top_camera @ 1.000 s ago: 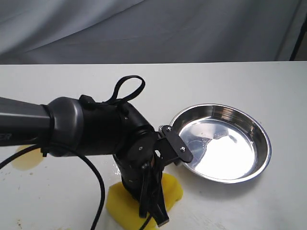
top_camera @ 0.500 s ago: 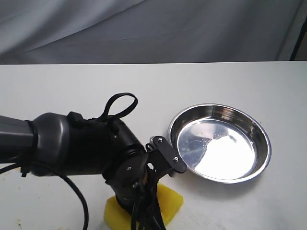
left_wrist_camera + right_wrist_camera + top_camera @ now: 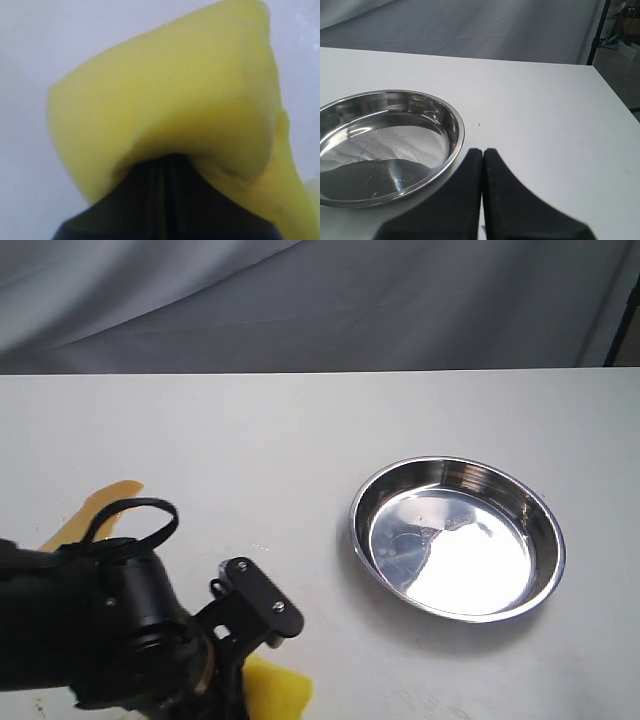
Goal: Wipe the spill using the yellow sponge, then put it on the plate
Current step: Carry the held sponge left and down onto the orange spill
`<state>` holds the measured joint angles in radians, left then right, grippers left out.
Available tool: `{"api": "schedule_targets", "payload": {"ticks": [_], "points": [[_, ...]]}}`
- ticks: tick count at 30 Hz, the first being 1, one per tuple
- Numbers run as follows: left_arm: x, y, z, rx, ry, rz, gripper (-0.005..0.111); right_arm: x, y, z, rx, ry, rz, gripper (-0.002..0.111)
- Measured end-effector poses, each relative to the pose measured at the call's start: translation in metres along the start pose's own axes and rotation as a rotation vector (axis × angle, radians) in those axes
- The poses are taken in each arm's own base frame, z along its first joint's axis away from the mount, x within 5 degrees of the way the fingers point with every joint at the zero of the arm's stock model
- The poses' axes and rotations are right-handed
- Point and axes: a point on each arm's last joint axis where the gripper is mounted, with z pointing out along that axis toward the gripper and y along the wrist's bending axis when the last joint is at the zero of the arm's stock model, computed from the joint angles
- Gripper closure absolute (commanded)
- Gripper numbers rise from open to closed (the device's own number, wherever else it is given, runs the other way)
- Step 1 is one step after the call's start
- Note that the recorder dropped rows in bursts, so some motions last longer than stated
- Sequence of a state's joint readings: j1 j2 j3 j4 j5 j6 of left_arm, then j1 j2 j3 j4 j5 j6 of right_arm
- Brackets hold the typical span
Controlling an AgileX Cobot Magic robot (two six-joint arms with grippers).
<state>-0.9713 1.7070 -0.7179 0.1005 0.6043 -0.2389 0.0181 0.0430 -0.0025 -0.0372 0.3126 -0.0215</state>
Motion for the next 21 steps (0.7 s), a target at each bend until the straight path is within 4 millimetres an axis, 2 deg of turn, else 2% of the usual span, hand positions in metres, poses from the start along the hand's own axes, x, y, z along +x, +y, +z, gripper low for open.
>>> {"api": "schedule_targets", "payload": {"ticks": [4, 9, 14, 21], "points": [[0.026, 0.011, -0.017, -0.08, 0.116, -0.02, 0.107, 0.0, 0.0, 0.0, 0.0, 0.0, 0.0, 0.108], [0.047, 0.027, -0.035, -0.236, 0.209, -0.046, 0.107, 0.0, 0.0, 0.0, 0.0, 0.0, 0.0, 0.108], [0.052, 0.033, -0.044, -0.294, 0.196, -0.062, 0.107, 0.0, 0.0, 0.0, 0.0, 0.0, 0.0, 0.108], [0.047, 0.032, -0.042, -0.273, 0.135, -0.055, 0.107, 0.0, 0.0, 0.0, 0.0, 0.0, 0.0, 0.108]]}}
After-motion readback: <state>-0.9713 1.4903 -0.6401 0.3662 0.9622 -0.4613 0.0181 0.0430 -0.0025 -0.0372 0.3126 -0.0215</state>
